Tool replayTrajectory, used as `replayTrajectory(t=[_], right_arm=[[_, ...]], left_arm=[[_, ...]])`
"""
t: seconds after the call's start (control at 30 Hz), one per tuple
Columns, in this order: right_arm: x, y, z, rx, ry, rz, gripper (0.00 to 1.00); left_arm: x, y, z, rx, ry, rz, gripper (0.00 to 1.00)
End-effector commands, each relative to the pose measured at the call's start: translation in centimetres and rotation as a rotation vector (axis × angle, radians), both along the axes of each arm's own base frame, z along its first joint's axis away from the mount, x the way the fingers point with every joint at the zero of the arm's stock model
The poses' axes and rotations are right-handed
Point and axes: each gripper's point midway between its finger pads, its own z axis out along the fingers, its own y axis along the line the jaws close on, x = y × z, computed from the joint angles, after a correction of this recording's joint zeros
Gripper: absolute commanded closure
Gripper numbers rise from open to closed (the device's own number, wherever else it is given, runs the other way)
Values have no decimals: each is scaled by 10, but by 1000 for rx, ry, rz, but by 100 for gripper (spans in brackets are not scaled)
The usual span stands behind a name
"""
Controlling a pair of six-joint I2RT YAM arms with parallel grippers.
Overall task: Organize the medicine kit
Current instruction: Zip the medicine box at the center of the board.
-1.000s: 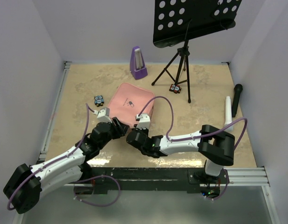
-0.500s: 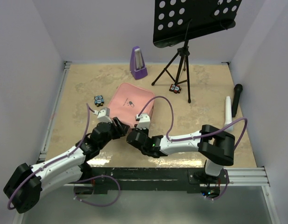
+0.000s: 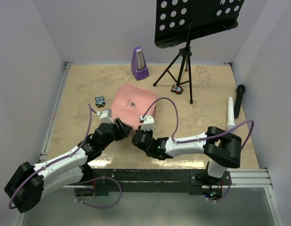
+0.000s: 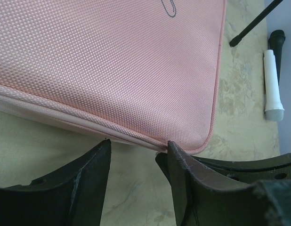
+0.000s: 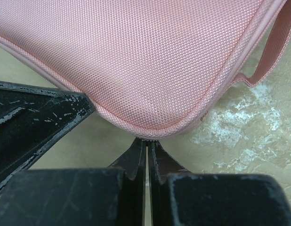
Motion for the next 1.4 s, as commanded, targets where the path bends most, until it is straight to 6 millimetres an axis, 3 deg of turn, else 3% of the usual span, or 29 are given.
replayTrajectory(t=[0.0,0.03,0.2,0.33,0.77,0.9,0.97,1.27,1.33,1.37], right_arm=[[1,-15,4,-41,-9,-17,100],[1,-16,5,-44,-12,-21,100],[1,-22,11,-40,-14,-35,100],[0,-28,10,-46,-12,-46,100],[-5,-45,9,-54,-2,-65,100],[-5,-41,11,-48,-3,-61,100],[-4,-41,11,-49,-2,-60,100],[-5,-41,13,-44,0,-53,100],[-5,-41,13,-46,-1,-51,100],[-5,-41,13,-43,-1,-50,100]], left_arm=[[15,-2,23,-55,-59,49,47],[15,-2,24,-53,-63,52,51],[21,3,27,-44,-83,76,87],[23,7,23,-33,-70,87,100],[27,22,26,-23,-68,139,100],[22,25,39,-75,-120,141,100],[20,28,42,-82,-143,142,86],[18,51,43,-34,-150,219,65],[18,50,39,-16,-114,216,58],[17,49,38,-18,-94,214,50]])
